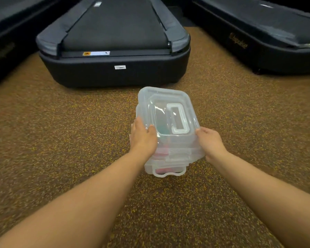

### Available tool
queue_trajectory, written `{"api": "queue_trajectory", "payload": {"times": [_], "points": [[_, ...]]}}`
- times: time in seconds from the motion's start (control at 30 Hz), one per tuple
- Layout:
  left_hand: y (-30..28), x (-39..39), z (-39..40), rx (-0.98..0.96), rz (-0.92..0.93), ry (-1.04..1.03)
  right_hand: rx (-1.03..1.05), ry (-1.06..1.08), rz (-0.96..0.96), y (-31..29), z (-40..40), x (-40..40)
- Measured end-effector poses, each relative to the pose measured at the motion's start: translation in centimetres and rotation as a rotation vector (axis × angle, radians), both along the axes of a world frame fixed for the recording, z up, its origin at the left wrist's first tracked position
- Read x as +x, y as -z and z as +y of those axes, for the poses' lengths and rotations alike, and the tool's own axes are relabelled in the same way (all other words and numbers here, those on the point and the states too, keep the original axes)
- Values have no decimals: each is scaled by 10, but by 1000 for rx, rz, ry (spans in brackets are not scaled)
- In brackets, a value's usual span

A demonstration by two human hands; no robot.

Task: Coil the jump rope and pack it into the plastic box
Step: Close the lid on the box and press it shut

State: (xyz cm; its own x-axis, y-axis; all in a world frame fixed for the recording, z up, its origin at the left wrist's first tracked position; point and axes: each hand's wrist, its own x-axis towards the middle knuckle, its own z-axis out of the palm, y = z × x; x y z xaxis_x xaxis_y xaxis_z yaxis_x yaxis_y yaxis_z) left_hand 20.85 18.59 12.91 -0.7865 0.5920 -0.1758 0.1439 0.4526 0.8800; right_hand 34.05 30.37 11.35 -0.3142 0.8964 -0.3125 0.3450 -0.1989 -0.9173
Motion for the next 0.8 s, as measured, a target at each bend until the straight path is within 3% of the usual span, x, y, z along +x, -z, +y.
{"api": "queue_trajectory", "payload": {"times": [0.53, 0.8], "points": [[13, -15, -7, -109, -139, 2, -76, -70, -49, -3, -4, -5], [2, -43, -6, -153, -401, -65, -174, -132, -136, -9, 16, -7]]}}
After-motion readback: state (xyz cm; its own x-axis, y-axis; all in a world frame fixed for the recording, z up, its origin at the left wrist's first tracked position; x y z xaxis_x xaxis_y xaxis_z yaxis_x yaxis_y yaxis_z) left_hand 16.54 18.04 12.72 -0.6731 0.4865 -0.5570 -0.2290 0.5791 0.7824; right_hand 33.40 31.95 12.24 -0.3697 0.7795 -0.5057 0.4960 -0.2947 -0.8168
